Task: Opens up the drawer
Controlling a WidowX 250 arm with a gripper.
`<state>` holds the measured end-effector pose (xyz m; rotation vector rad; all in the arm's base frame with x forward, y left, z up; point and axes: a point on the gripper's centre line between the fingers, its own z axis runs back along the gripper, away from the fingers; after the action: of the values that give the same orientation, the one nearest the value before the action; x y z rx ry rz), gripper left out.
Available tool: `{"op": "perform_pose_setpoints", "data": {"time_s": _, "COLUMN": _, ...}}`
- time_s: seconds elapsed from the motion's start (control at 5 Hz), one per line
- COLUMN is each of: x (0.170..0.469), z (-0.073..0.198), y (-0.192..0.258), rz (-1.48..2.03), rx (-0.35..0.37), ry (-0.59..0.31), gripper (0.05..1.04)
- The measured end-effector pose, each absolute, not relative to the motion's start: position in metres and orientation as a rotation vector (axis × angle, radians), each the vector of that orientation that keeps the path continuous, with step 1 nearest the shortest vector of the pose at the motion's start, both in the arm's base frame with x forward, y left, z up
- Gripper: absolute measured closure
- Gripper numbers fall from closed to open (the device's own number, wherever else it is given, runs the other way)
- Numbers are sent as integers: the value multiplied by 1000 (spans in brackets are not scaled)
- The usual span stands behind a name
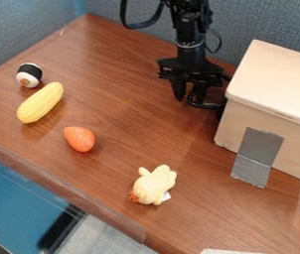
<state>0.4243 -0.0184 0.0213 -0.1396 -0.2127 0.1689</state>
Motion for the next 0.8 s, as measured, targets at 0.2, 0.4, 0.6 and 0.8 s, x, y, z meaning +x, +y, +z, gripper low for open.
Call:
{"op": "perform_pose_setpoints", "data": {"time_s": 0.2, "x": 421, "z": 27, "y": -9, "rz": 170, "rx": -128, "ry": -215, "gripper": 913}}
{"op": "perform_pose_setpoints", "data": {"time_s": 0.4, "x": 416, "z": 26, "y": 18, "rz": 204, "rx": -109, "ry": -211, "gripper": 954}}
{"op": "perform_pose_setpoints", "data": {"time_s": 0.6, "x": 412, "z": 25, "y": 49, "rz": 239, "rx": -94, "ry": -209, "gripper": 955}}
{"op": "perform_pose_setpoints", "data": {"time_s": 0.8, "x": 409, "z": 25, "y": 67, "rz": 254, "rx": -96, "ry": -205, "gripper": 955}}
